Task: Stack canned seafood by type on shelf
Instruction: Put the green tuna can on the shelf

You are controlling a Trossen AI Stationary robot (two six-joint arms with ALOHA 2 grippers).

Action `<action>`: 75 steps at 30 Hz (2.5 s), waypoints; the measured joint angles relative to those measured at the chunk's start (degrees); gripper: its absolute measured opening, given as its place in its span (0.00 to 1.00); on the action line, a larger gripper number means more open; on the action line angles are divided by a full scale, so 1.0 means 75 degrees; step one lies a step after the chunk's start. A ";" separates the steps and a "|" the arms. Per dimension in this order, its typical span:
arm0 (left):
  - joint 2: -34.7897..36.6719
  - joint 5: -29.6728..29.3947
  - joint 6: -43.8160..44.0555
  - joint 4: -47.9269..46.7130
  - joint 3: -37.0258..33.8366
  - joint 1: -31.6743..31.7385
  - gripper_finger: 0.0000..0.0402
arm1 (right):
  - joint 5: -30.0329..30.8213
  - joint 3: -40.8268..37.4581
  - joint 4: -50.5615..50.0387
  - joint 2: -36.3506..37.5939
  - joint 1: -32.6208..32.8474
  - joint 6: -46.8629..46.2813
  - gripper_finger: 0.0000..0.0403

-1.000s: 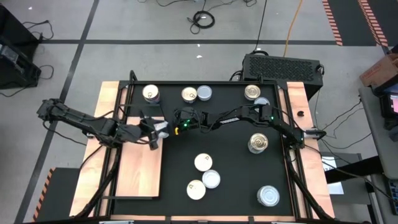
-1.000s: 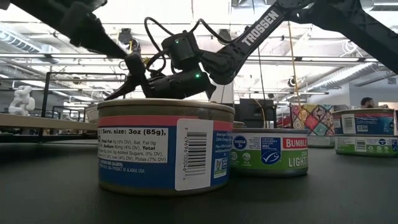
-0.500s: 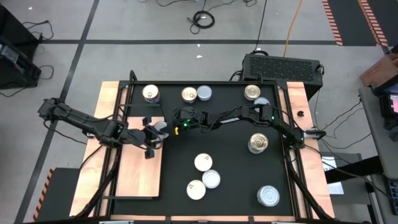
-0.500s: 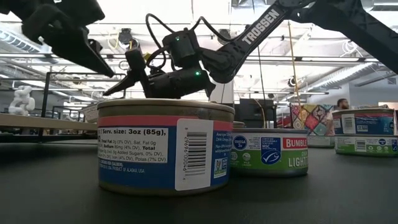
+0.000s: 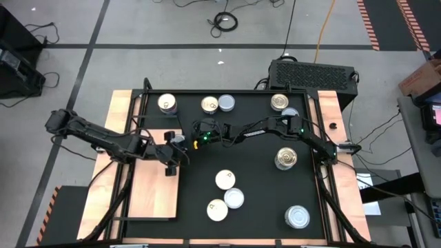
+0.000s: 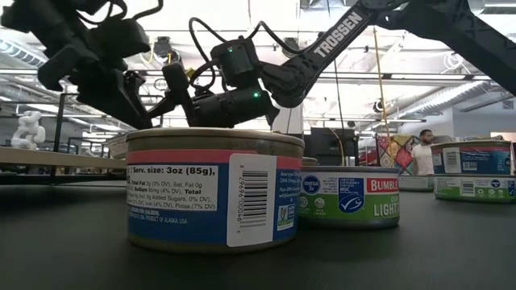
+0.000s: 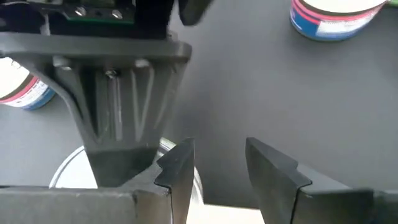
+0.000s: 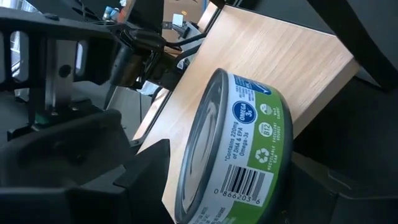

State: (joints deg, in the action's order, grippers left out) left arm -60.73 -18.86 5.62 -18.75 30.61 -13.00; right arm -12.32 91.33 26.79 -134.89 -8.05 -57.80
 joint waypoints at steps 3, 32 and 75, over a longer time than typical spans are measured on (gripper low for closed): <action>-0.0095 0.0198 0.0023 0.0020 0.0000 0.0147 0.37 | 0.0001 0.0000 0.0000 0.0000 0.0000 0.0000 0.63; 0.0166 0.0370 0.1614 -0.1735 0.0539 0.0158 0.37 | -0.0396 0.0000 -0.0011 -0.0003 0.0003 0.0009 0.63; -0.0076 -0.1426 0.0543 0.0175 0.0163 0.1953 0.37 | -0.0391 0.0009 -0.0278 -0.0017 0.0003 0.0200 0.63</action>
State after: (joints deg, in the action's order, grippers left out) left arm -61.30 -29.55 9.69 -17.43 31.83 1.65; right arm -15.25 91.39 24.70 -135.02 -8.03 -56.30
